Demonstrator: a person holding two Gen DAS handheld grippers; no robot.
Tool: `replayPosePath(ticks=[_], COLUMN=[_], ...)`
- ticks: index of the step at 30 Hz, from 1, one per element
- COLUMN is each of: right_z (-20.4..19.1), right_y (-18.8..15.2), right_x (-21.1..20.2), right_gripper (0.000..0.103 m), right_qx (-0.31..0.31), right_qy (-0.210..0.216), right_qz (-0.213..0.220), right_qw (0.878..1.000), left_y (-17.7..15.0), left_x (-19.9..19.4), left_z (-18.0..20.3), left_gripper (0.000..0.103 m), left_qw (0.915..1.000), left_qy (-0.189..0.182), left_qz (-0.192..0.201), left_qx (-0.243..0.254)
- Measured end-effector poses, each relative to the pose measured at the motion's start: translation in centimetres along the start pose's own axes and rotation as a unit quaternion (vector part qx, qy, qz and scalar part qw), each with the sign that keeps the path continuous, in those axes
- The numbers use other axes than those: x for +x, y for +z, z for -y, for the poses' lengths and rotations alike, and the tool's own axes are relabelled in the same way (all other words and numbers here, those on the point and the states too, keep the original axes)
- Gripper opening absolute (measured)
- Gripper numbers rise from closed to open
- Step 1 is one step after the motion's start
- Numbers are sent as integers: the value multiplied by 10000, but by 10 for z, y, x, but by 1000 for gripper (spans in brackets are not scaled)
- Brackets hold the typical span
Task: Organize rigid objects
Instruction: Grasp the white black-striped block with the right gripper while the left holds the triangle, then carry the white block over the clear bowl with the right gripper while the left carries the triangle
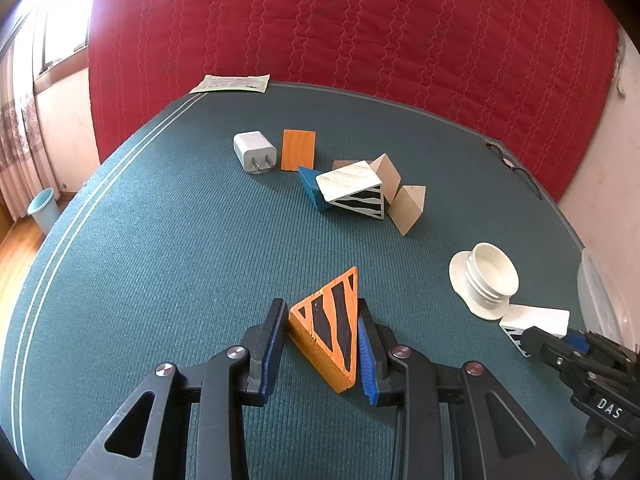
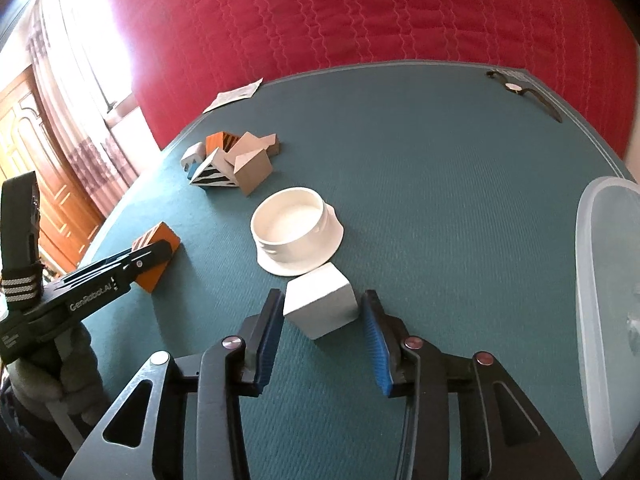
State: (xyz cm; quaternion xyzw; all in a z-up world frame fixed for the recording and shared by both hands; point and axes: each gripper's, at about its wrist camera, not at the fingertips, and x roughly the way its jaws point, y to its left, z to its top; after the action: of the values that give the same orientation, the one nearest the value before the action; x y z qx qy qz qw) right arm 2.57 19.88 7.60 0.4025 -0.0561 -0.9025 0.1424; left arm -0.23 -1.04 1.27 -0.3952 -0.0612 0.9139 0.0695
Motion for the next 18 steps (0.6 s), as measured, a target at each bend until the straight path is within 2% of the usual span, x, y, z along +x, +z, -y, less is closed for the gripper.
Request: replayPosePath(ticks=[7,18], right_z=[-7,-3], right_y=[-1,-5], right_x=[1,-16], right_gripper=[40,39], right_qx=[-231,-105], right_qy=[-100,119], right_qz=[62,160], right_qw=[9997,9997], left_y=[0,-5], left_x=[0,-3], left_z=[1,10], left_gripper=[34,34], left_qw=[10000,9999], left_qy=[-6,-64], left_qz=[-3,-74], left_qx=[13,110])
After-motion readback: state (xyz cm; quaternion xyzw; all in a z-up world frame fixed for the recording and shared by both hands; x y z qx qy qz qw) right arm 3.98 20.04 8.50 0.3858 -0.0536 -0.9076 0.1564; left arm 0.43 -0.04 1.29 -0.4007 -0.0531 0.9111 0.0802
